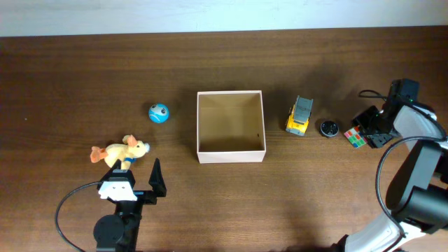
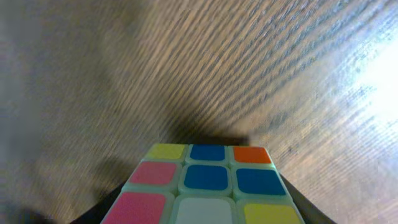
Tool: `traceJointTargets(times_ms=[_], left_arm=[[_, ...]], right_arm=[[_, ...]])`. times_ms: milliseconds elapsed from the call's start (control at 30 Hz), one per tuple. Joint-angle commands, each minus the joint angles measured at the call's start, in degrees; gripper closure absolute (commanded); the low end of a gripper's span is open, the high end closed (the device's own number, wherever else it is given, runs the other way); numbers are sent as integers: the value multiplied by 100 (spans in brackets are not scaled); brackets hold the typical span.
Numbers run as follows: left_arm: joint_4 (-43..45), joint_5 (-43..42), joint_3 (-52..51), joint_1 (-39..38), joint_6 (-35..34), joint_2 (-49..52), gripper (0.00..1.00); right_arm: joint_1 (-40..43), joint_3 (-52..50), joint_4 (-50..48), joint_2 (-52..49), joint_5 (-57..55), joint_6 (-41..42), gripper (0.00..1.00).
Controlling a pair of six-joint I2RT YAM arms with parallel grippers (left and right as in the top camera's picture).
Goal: Pack container
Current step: 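Lower the right gripper and close it on the Rubik's cube, then lift the cube and carry it left over the box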
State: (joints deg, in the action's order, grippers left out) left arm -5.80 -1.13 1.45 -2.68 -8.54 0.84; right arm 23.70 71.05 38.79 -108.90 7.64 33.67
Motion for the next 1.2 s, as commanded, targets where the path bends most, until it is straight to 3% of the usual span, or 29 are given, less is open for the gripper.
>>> traceJointTargets(times_ms=[0, 167, 600, 800, 1033, 1167], left_arm=[[15, -63, -33, -17, 114, -48, 1], [15, -63, -33, -17, 114, -50, 1], [15, -63, -33, -17, 114, -50, 1], [15, -63, -33, -17, 114, -48, 1], [15, -63, -33, -17, 114, -50, 1], [15, -63, -33, -17, 114, -50, 1]], right_arm=[[33, 376, 153, 577, 275, -275, 53], [33, 802, 544, 1049, 402, -444, 53], [-385, 1193, 647, 2682, 1958, -667, 53], [-1462, 1191, 575, 3327, 2039, -638, 53], [-2970, 1191, 107, 3399, 1930, -621, 53], [-4131, 1189, -26, 3134, 881, -625, 53]])
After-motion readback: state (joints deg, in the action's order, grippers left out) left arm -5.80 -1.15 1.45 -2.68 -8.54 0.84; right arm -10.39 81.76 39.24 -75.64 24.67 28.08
